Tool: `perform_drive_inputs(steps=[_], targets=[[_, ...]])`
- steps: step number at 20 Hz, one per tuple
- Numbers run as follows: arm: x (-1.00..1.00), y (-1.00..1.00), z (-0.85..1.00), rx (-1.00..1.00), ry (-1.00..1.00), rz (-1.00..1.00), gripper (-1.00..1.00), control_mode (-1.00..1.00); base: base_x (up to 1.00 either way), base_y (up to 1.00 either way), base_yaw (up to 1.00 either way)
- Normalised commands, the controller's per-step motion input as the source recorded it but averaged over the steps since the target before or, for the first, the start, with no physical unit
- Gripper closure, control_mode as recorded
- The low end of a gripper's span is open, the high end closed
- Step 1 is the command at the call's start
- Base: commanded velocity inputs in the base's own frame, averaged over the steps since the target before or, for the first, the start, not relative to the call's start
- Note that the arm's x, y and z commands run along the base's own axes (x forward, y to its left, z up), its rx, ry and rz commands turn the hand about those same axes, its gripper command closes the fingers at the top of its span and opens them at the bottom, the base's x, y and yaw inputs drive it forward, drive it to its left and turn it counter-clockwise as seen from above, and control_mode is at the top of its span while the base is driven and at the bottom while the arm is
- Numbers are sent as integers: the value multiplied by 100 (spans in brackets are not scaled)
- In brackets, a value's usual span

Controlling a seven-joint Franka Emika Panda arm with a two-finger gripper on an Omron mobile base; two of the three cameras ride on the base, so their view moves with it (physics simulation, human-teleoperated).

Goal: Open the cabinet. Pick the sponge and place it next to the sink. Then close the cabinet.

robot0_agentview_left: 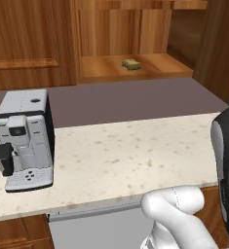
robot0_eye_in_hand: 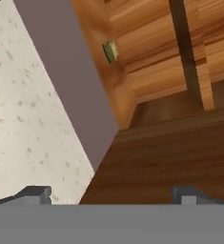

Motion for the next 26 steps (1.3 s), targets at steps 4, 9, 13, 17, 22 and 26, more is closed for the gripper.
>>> perform_drive_inputs(steps=[4, 9, 13, 17, 22, 26], targets=[[7, 34, -8, 43, -12, 0, -100, -100, 0, 0, 0], [12, 40, -3, 37, -14, -3, -100, -100, 0, 0, 0], [3, 26, -17, 50, -3, -9, -100, -100, 0, 0, 0], [0, 13, -21, 55, -1, -11, -100, -100, 0, 0, 0], [0, 2, 7, 40, 3, -9, -100, -100, 0, 0, 0], [0, 4, 30, 7, 22, 0, -100, -100, 0, 0, 0]])
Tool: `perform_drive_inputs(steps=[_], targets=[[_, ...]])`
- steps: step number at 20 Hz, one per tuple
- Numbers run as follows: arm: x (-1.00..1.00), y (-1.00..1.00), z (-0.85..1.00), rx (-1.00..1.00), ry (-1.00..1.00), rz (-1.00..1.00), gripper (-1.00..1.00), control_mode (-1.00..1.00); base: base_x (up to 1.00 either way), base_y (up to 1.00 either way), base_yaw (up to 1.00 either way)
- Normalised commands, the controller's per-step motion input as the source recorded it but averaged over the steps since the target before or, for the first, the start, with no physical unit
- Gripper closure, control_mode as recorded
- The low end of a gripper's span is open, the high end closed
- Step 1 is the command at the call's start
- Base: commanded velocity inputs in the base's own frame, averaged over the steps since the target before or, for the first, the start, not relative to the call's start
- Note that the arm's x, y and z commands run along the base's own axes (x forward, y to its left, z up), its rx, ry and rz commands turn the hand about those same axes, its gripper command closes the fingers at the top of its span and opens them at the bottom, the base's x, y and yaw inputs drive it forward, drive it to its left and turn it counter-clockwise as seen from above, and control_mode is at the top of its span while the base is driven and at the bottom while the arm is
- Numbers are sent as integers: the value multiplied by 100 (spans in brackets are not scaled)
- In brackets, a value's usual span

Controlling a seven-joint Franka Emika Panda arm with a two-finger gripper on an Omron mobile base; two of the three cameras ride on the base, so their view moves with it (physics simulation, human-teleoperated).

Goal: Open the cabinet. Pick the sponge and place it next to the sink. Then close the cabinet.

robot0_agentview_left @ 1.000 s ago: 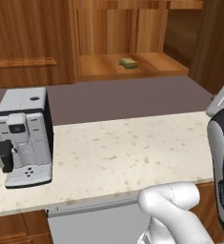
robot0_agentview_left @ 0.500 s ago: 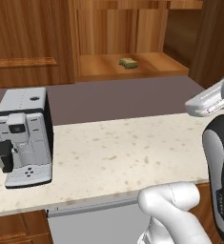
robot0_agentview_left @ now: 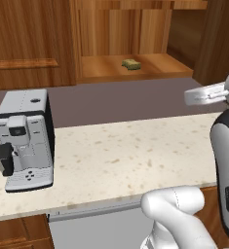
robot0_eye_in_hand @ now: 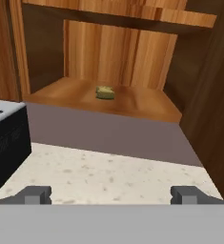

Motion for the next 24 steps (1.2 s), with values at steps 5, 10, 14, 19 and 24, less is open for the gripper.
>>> perform_drive_inputs(steps=[5, 10, 14, 19, 24], targets=[[2, 15, 9, 0, 36, 0, -100, -100, 0, 0, 0], [15, 3, -38, 6, 10, 0, -100, -100, 0, 0, 0], [54, 3, -61, 22, -5, 0, -100, -100, 0, 0, 0], [56, 8, -36, 28, -27, -1, -100, -100, 0, 0, 0], [44, 20, 10, 16, -25, -12, -100, -100, 0, 0, 0]])
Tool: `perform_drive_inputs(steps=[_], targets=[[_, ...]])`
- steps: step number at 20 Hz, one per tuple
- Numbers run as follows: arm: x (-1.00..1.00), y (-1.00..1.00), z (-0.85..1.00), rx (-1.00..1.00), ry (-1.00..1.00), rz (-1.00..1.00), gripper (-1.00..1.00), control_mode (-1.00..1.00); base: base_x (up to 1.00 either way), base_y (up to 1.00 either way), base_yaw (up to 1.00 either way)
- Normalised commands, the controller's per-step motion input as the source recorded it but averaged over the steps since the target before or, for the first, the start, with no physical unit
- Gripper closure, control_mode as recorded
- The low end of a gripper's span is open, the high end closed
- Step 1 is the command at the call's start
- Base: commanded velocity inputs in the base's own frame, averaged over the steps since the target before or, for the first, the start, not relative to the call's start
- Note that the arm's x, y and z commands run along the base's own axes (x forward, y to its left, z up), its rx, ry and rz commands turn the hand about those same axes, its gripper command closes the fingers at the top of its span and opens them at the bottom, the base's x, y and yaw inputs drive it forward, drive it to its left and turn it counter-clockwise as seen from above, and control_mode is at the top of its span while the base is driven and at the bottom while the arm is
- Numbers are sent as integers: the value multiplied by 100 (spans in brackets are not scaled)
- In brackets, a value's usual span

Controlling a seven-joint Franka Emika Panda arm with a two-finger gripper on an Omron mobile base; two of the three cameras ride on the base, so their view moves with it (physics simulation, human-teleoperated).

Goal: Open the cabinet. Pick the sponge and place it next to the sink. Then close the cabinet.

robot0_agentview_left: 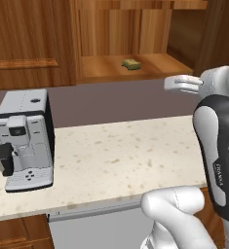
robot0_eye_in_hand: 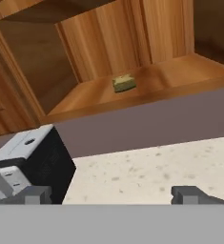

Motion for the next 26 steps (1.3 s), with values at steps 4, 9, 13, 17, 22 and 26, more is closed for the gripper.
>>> perform_drive_inputs(steps=[4, 9, 13, 17, 22, 26], targets=[[18, 27, 62, -3, 1, -5, -100, -100, 0, 0, 0], [3, 2, 44, -12, 15, 0, -100, -100, 0, 0, 0], [21, -1, 1, -1, 8, 0, -100, -100, 0, 0, 0], [48, 0, -11, 0, 0, 0, -100, -100, 0, 0, 0], [52, 0, -12, 0, 0, 0, -100, -100, 0, 0, 0], [36, 0, 0, -2, 0, 0, -100, -100, 0, 0, 0]])
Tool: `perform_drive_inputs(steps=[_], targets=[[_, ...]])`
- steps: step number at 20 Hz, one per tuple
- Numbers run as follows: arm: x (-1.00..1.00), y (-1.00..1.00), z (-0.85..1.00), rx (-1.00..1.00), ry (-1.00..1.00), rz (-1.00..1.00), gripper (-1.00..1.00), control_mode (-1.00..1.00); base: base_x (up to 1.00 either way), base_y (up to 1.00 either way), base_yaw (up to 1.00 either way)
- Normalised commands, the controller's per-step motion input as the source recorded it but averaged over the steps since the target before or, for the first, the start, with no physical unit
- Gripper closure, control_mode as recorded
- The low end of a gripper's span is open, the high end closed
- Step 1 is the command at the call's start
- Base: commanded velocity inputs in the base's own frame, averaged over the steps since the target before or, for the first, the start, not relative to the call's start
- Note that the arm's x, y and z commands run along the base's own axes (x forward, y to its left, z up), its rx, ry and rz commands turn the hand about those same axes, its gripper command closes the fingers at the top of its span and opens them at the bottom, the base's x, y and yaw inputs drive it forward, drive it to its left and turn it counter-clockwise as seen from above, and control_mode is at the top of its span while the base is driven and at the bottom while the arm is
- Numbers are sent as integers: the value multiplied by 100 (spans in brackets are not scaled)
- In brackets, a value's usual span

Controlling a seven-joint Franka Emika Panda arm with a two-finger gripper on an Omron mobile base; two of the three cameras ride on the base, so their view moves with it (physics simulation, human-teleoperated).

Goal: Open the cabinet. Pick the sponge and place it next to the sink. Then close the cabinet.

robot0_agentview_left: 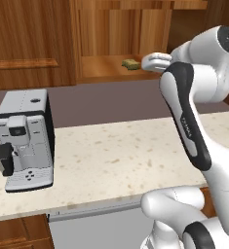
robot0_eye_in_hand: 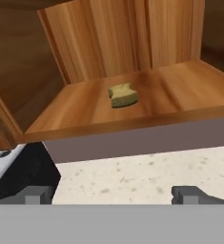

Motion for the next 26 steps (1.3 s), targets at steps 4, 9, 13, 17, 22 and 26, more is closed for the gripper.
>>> perform_drive_inputs(steps=[4, 9, 13, 17, 22, 26], targets=[[29, 0, 0, -5, 0, 0, -100, -100, 0, 0, 0], [32, 0, 0, -11, 0, 0, -100, -100, 0, 0, 0], [27, 0, 0, -12, 0, 0, -100, -100, 0, 0, 0], [30, 0, -2, -7, 0, 0, -100, -100, 0, 0, 0], [31, 0, -12, 0, 0, 1, -100, -100, 0, 0, 0], [36, 0, 0, 0, 3, 1, -100, -100, 0, 0, 0]])
